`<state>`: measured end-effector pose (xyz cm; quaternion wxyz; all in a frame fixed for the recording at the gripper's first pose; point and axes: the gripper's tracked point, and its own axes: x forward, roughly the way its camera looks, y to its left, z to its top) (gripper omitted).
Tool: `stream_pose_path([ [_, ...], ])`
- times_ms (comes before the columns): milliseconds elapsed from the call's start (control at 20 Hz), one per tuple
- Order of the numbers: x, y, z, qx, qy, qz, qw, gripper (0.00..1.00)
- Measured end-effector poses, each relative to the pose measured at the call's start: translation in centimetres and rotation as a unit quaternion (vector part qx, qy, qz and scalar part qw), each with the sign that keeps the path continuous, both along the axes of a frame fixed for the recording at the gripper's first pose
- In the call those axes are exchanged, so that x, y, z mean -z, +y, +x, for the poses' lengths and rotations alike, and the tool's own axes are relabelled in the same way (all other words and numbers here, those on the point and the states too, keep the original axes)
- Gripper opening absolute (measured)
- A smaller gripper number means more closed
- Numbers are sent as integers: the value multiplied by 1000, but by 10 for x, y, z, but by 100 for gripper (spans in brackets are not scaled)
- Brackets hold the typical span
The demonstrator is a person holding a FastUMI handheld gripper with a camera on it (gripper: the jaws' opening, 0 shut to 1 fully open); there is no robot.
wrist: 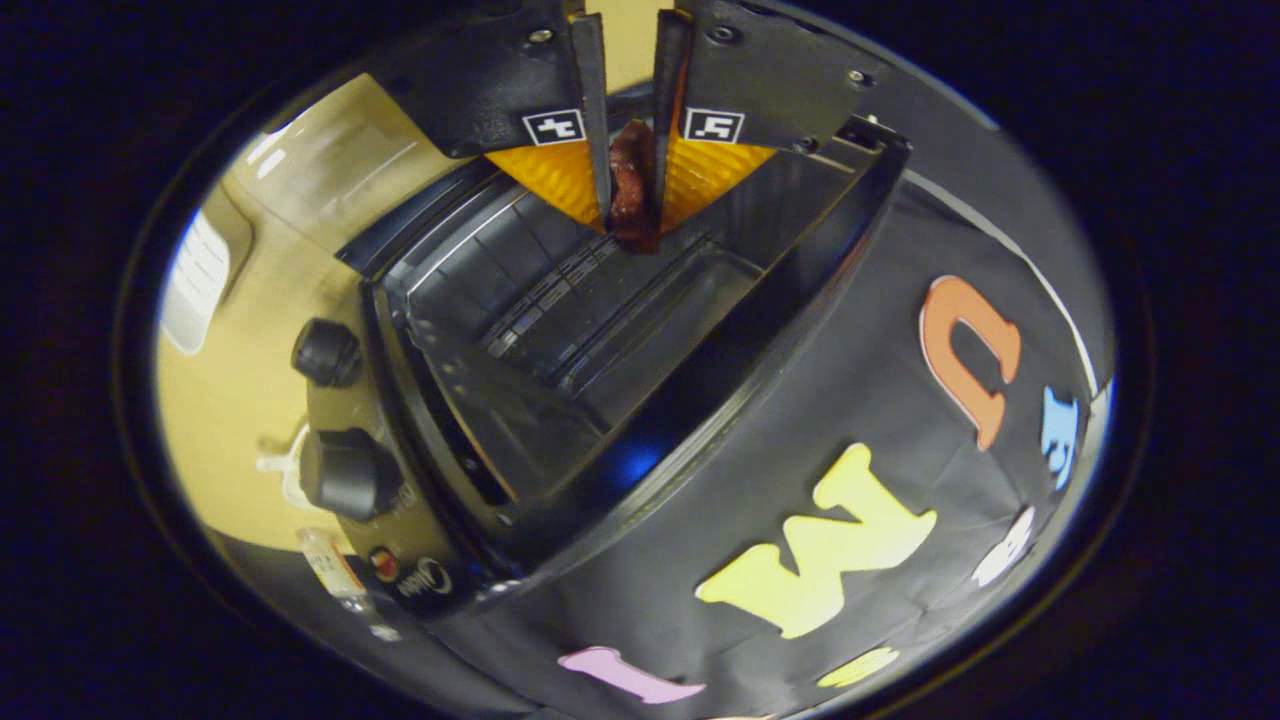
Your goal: Open the toaster oven, put the food inside, and close the toaster oven door.
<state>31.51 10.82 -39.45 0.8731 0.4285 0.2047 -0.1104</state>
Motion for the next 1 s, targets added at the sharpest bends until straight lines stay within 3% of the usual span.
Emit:
stream_pose_path([
  [150, 1, -7, -3, -19, 23, -82, 996, 29],
  [450, -5, -25, -14, -47, 36, -197, 979, 67],
  [500, -5, -25, -17, -54, 39, -206, 976, 77],
  [600, -7, -27, -23, -62, 42, -213, 974, 82],
  [1000, -34, -38, -65, -87, 42, -253, 963, 83],
])
